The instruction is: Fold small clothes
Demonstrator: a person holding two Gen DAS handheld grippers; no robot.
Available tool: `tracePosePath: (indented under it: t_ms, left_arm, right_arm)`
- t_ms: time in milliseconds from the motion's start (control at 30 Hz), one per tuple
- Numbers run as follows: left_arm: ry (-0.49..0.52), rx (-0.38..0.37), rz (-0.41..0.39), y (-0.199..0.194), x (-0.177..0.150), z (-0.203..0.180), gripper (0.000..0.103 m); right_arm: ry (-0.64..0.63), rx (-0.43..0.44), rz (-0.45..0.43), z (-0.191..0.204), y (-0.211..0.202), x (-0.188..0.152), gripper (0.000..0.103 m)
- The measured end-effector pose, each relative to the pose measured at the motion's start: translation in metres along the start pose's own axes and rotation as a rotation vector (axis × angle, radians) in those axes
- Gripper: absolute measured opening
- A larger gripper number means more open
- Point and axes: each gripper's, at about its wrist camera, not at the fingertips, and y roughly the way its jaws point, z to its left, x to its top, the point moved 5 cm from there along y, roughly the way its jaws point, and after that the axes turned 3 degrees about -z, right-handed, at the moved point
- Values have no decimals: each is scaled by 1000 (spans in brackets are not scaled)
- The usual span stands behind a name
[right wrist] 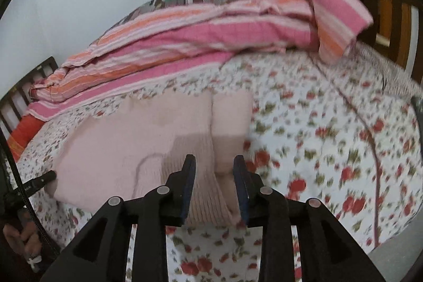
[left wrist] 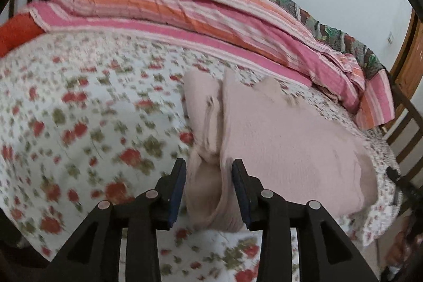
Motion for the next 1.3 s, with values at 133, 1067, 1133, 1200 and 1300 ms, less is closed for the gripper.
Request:
tracePosePath:
  t_ms: [133, 1067, 1133, 1200, 1300]
  left_arm:
    - [24, 13, -20, 5, 16, 0, 40]
    - [5, -21, 13, 99, 66, 86, 64]
    - [46, -18, 8, 102, 63, 82, 69]
    - [93, 0, 8, 103, 61, 75, 71]
    - [107, -1, 13, 103, 60, 74, 73]
  right_arm:
    - [-62, 13, -20, 28, 11, 15, 39]
    - [-191, -84, 324, 145, 216, 29, 40]
    - [-199, -95, 304, 145, 219, 28, 40]
    - [-196, -103, 293, 145, 220, 28, 40]
    - [-202, -108, 293, 146, 222, 28, 40]
